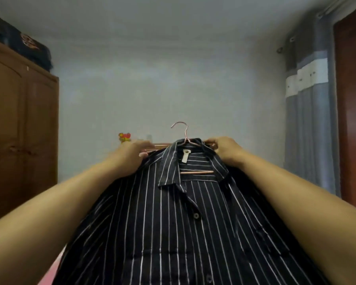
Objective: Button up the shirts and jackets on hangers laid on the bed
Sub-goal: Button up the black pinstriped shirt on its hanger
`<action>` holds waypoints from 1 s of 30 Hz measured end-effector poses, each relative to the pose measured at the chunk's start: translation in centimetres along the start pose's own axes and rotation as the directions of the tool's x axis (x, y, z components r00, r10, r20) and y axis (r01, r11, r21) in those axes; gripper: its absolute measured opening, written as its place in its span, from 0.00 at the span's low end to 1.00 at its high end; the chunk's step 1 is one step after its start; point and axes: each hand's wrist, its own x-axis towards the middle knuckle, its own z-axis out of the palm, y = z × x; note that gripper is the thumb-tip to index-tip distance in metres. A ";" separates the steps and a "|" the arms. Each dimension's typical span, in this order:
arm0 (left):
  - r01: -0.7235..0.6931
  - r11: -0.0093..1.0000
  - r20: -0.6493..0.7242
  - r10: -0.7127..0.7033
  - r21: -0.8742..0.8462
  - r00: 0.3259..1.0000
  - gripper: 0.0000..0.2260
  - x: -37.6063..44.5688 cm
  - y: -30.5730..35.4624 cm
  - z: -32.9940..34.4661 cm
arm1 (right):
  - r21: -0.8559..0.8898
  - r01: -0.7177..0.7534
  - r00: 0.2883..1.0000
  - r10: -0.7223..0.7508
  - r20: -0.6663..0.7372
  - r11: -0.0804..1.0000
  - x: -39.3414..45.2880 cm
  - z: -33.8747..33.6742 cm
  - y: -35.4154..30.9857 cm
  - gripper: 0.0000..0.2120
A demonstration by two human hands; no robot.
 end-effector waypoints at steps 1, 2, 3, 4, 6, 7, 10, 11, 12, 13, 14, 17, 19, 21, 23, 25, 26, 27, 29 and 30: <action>0.045 0.999 0.045 -0.046 0.027 0.998 0.14 -0.4 -1.4 3.5 | -0.015 -0.030 0.998 0.031 0.049 0.999 0.2 3.6 2.3 0.17; 0.099 0.993 0.092 -0.105 0.068 0.990 0.12 -1.1 -2.8 7.2 | -0.037 -0.079 0.993 0.082 0.090 0.996 0.1 7.2 4.7 0.17; 0.160 0.980 0.138 -0.176 0.120 0.975 0.12 -2.3 -3.9 11.2 | -0.070 -0.137 0.981 0.145 0.126 0.988 -0.6 11.0 7.0 0.18; 0.228 0.958 0.162 -0.256 0.175 0.953 0.13 -4.0 -4.7 15.4 | -0.107 -0.195 0.964 0.211 0.161 0.975 -1.7 14.8 9.4 0.19; 0.395 0.887 0.220 -0.446 0.238 0.868 0.19 -8.8 -5.5 23.6 | -0.219 -0.290 0.891 0.346 0.293 0.932 -5.3 22.0 14.0 0.23; 0.455 0.861 0.293 -0.506 0.227 0.811 0.22 -11.8 -5.3 27.2 | -0.279 -0.303 0.835 0.395 0.383 0.911 -7.8 25.3 15.9 0.25; 0.456 0.873 0.557 -0.468 0.171 0.686 0.26 -20.7 -4.2 35.3 | -0.362 -0.263 0.680 0.438 0.588 0.894 -15.6 32.2 19.4 0.25; 0.439 0.881 0.636 -0.443 0.176 0.632 0.27 -23.1 -3.9 36.7 | -0.379 -0.219 0.644 0.425 0.636 0.899 -18.1 33.3 19.5 0.26; 0.430 0.884 0.702 -0.425 0.185 0.572 0.28 -24.9 -3.4 37.2 | -0.400 -0.172 0.598 0.418 0.684 0.900 -20.5 34.1 19.5 0.28; 0.436 0.879 0.755 -0.416 0.192 0.507 0.30 -26.3 -3.0 37.4 | -0.416 -0.128 0.542 0.415 0.731 0.900 -22.4 34.4 19.2 0.31; 0.468 0.864 0.784 -0.419 0.188 0.458 0.32 -27.5 -2.6 37.2 | -0.420 -0.092 0.483 0.409 0.774 0.903 -24.3 34.4 18.5 0.37; 0.481 0.861 0.844 -0.373 0.162 0.385 0.33 -30.3 -1.6 35.7 | -0.394 -0.144 0.376 0.418 0.827 0.908 -28.5 32.9 16.7 0.43; 0.376 0.918 0.912 -0.258 0.128 0.320 0.33 -32.0 -0.9 33.9 | -0.354 -0.192 0.517 0.400 0.757 0.916 -30.7 31.2 15.9 0.34; 0.368 0.922 0.925 -0.236 0.117 0.296 0.32 -33.7 -0.5 31.8 | -0.345 -0.142 0.729 0.334 0.598 0.928 -32.4 28.8 15.2 0.28; 0.369 0.922 0.854 -0.283 0.116 0.437 0.30 -35.8 -0.3 29.1 | -0.356 -0.153 0.773 0.336 0.539 0.922 -34.6 26.4 14.7 0.25; 0.434 0.884 0.691 -0.422 0.172 0.586 0.28 -38.7 -0.4 26.5 | -0.404 -0.203 0.700 0.421 0.576 0.892 -37.4 24.3 14.2 0.27; 0.499 0.835 0.599 -0.528 0.233 0.603 0.29 -40.4 -1.0 25.3 | -0.430 -0.232 0.653 0.467 0.596 0.873 -38.9 23.3 13.9 0.30; 0.559 0.769 0.513 -0.630 0.310 0.583 0.31 -42.1 -1.8 24.0 | -0.445 -0.263 0.615 0.504 0.606 0.856 -40.3 22.4 13.6 0.33; 0.604 0.651 0.404 -0.759 0.460 0.511 0.37 -44.6 -2.6 21.6 | -0.476 -0.322 0.592 0.566 0.574 0.819 -42.8 20.9 12.9 0.39; 0.616 0.623 0.393 -0.782 0.482 0.483 0.39 -45.1 -2.7 20.8 | -0.500 -0.350 0.596 0.600 0.534 0.793 -43.8 20.3 12.6 0.41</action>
